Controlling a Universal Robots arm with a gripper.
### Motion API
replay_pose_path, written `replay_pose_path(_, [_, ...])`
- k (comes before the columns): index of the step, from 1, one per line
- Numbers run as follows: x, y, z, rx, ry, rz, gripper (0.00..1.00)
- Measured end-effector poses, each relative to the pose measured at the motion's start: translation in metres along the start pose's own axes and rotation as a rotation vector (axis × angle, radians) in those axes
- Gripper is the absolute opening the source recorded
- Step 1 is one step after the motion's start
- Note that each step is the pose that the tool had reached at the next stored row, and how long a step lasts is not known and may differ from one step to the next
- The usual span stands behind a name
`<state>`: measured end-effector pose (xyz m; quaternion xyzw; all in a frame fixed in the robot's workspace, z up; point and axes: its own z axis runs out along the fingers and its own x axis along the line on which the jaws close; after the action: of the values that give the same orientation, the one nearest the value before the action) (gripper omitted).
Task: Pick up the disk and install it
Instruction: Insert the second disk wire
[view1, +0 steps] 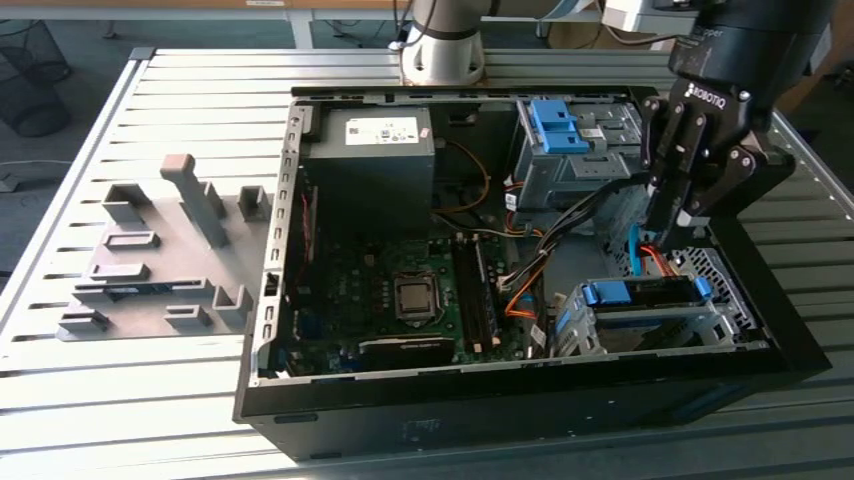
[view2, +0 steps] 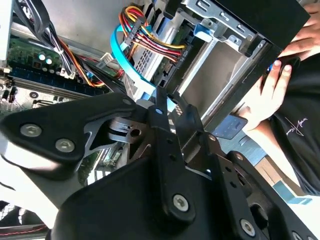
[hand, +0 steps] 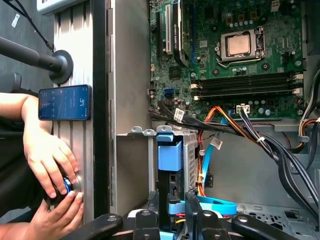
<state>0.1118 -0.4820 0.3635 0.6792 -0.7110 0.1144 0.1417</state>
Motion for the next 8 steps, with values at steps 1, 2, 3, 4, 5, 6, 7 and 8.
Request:
replay_pose_path(1, [-0.0003,-0.0001,0.0004,-0.0002,0.0000,0.001,0.35])
replay_pose_path(2, [-0.0006,-0.0001,0.0008,-0.0003,0.0000,0.001,0.33])
replay_pose_path(3, [-0.0008,-0.0002,0.0010,-0.0003,-0.0001,0.001,0.33])
replay_pose_path(4, [-0.0008,-0.0002,0.0012,-0.0003,0.0000,0.001,0.33])
replay_pose_path(5, [-0.0009,-0.0003,0.0014,-0.0003,0.0000,0.001,0.26])
replay_pose_path(6, [-0.0010,-0.0003,0.0016,-0.0003,-0.0001,0.001,0.25])
replay_pose_path(7, [-0.0010,-0.0003,0.0017,-0.0003,0.0000,0.001,0.25])
replay_pose_path(8, [-0.0011,-0.0003,0.0018,-0.0003,0.0000,0.001,0.25])
